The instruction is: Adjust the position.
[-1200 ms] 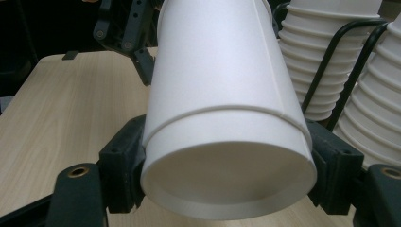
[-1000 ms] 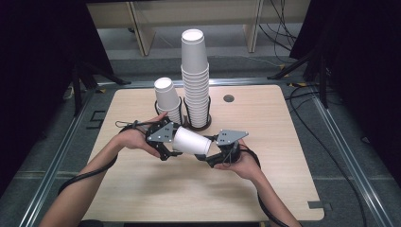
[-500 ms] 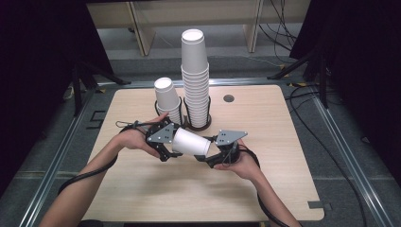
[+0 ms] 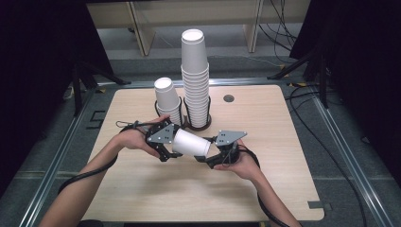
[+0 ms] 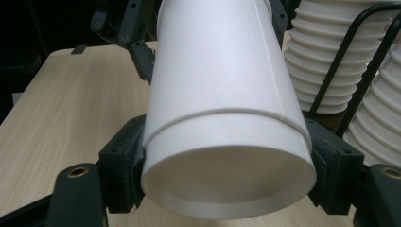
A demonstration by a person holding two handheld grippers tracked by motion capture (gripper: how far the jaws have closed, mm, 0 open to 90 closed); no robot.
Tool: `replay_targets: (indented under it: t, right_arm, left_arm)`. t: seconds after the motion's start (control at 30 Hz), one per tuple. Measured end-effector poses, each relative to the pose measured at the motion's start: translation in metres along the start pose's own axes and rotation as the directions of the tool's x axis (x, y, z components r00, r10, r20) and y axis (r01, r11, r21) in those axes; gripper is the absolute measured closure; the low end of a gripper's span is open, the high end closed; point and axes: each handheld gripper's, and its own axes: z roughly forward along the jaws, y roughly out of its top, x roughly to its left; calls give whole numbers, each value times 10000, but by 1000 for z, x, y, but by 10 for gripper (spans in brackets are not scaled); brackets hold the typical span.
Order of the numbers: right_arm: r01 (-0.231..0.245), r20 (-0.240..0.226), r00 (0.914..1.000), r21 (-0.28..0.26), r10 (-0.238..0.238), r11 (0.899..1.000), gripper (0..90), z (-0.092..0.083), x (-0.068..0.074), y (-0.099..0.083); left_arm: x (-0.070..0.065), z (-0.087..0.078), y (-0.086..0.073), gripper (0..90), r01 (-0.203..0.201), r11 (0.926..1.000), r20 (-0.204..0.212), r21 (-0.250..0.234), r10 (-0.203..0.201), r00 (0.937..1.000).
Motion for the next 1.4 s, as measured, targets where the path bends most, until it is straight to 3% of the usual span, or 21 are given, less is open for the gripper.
replay_targets:
  t: [0.17,0.27,0.3,0.37,0.43,0.5,0.63,0.83,0.97,1.1,1.4]
  right_arm:
    - [37,-68,10000,90,-36,10000,275,-1,-1,0]
    - [-232,-100,9997,139,234,9996,275,-2,0,0]
    - [-78,-215,9997,131,81,9999,275,-1,-1,1]
    - [-26,-193,9998,60,27,10000,275,0,-1,0]
    - [-142,-219,9997,135,145,9998,276,1,0,0]
    - [90,-262,9996,153,-86,9998,276,1,-2,-1]
    - [-253,-258,9993,288,260,9993,277,1,1,-1]
    - [221,-362,9991,105,-217,9997,275,3,-2,0]
    - [-55,-344,9994,97,58,9999,271,3,-1,-1]
    - [120,-376,9992,111,-116,9999,261,3,-2,-1]
    - [-232,-302,9993,208,239,9995,228,3,-1,-1]
  left_arm:
    - [0,-2,1,101,-30,10000,-20,-65,30,10000]
    - [-1,-4,1,115,-62,9999,-49,-115,62,10000]
    - [-1,-5,1,121,-44,9999,-17,-123,44,10000]
    - [0,-7,2,133,-318,9995,-22,80,318,9995]
    - [0,-8,2,143,-271,9996,76,74,270,9996]
    - [-2,-8,1,154,-48,10000,107,-12,48,9999]
    - [-2,-9,1,167,-174,9998,134,9,174,9998]
    - [-2,-11,1,176,-140,9999,77,-14,140,9999]
    - [-2,-12,1,180,-205,9998,87,80,205,9998]
    - [-3,-12,1,182,-98,9999,131,66,97,9999]
    - [-4,-11,3,188,110,9998,166,163,-113,9998]
